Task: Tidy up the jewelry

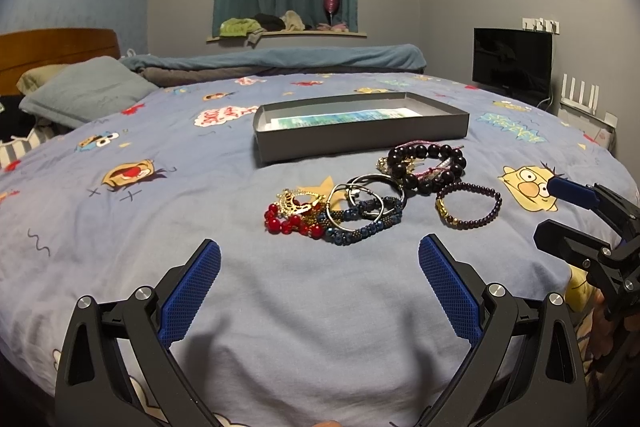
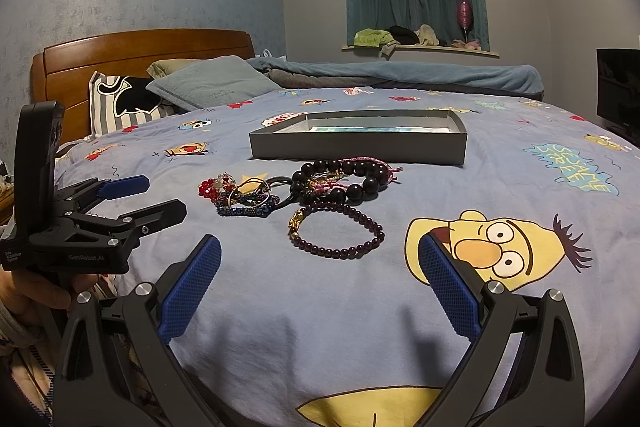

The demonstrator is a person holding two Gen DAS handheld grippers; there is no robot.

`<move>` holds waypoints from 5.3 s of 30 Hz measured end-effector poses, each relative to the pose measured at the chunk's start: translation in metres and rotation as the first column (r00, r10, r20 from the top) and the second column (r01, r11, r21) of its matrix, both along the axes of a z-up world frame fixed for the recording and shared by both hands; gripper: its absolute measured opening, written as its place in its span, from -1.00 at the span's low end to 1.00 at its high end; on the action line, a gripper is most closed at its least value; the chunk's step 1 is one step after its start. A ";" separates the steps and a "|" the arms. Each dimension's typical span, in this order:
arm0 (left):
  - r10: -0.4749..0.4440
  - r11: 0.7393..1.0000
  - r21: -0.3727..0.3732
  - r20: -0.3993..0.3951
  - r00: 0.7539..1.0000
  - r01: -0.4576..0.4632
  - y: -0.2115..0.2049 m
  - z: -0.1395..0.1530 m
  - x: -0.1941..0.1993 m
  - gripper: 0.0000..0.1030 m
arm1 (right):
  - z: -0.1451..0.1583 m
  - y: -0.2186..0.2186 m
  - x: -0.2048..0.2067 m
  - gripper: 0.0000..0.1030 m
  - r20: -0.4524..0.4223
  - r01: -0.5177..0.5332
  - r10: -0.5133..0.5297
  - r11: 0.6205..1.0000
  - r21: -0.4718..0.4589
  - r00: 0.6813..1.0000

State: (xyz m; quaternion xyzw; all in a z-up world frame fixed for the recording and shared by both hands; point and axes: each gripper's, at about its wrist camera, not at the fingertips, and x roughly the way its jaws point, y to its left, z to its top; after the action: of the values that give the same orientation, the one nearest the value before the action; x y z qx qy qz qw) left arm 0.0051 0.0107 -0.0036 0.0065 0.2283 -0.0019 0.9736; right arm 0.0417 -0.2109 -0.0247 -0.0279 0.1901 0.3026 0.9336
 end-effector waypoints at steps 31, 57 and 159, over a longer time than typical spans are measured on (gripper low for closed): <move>0.002 1.000 -0.013 -0.057 0.998 -0.002 -0.001 -0.006 0.006 0.91 | 0.001 0.001 0.000 0.89 -0.002 0.000 0.000 1.000 0.003 1.000; -0.017 0.992 -0.125 -0.219 0.976 -0.010 0.050 -0.004 0.082 0.17 | -0.003 0.014 0.031 0.89 -0.095 -0.046 0.044 0.999 -0.024 0.994; -0.109 0.971 -0.221 -0.082 0.991 0.088 0.033 0.034 0.227 -0.83 | 0.033 0.015 0.236 -0.89 -0.201 0.098 -0.092 0.995 0.020 0.975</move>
State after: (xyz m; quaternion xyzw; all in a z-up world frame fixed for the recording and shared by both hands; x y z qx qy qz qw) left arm 0.2325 0.0438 0.0300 -0.0884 0.2714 -0.0755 0.9554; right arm 0.2778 -0.1958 0.0081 0.0260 0.2795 0.2615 0.9235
